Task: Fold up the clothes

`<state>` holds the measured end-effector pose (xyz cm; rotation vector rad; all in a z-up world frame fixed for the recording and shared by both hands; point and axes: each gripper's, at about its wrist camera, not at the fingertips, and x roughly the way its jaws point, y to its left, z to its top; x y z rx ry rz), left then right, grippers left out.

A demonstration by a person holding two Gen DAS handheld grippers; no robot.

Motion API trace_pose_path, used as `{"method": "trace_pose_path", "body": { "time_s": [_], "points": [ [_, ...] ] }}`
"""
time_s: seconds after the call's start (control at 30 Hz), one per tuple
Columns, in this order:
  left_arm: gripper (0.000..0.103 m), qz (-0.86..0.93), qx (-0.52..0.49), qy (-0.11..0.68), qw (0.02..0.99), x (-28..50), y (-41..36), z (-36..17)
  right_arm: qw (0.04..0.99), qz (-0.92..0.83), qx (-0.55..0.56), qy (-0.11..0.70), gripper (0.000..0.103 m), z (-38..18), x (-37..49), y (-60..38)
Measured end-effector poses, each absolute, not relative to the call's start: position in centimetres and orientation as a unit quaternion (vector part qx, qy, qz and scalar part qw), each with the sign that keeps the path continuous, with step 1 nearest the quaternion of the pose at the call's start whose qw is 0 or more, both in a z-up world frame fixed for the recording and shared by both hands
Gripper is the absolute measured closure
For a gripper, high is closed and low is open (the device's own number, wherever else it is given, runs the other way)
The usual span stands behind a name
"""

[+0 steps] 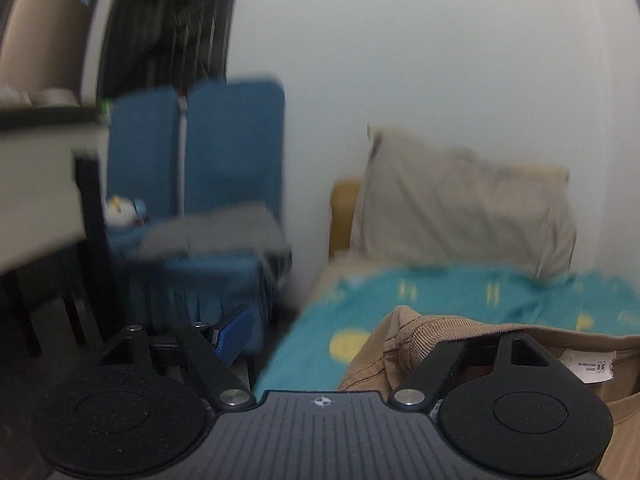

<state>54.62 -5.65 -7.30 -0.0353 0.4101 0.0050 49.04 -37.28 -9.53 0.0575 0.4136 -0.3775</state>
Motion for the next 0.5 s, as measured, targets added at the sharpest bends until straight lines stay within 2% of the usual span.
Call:
{"method": "trace_pose_path", "body": {
  "time_s": [0.13,0.2,0.23,0.3,0.37,0.43,0.5],
  "points": [
    [0.025,-0.019,-0.006,0.305,0.952,60.8,-6.4,-15.3,0.937,-0.173,0.037,0.303,0.0,-17.2,53.4,-38.5],
    [0.028,-0.031,0.03,0.373,0.927,62.6,-7.5,-17.2,0.924,-0.151,0.049,0.348,0.0,-18.4,54.3,-38.6],
    [0.028,-0.038,0.05,0.398,0.915,63.3,-7.9,-17.6,0.917,-0.139,0.055,0.371,0.0,-18.8,54.7,-38.6],
    [0.021,-0.063,0.087,0.44,0.891,64.2,-8.5,-17.5,0.914,-0.104,0.039,0.391,0.0,-17.7,55.5,-38.3],
    [0.02,-0.078,0.111,0.476,0.869,63.9,-9.1,-16.6,0.902,-0.054,0.005,0.428,0.0,-17.0,56.4,-37.1],
    [0.017,-0.082,0.099,0.489,0.863,63.0,-9.2,-15.2,0.898,-0.009,-0.01,0.439,0.0,-15.7,56.6,-35.8],
    [0.012,-0.107,0.073,0.477,0.869,61.7,-9.0,-13.1,0.911,-0.007,-0.01,0.412,0.0,-13.8,55.2,-34.7]
  ]
}}
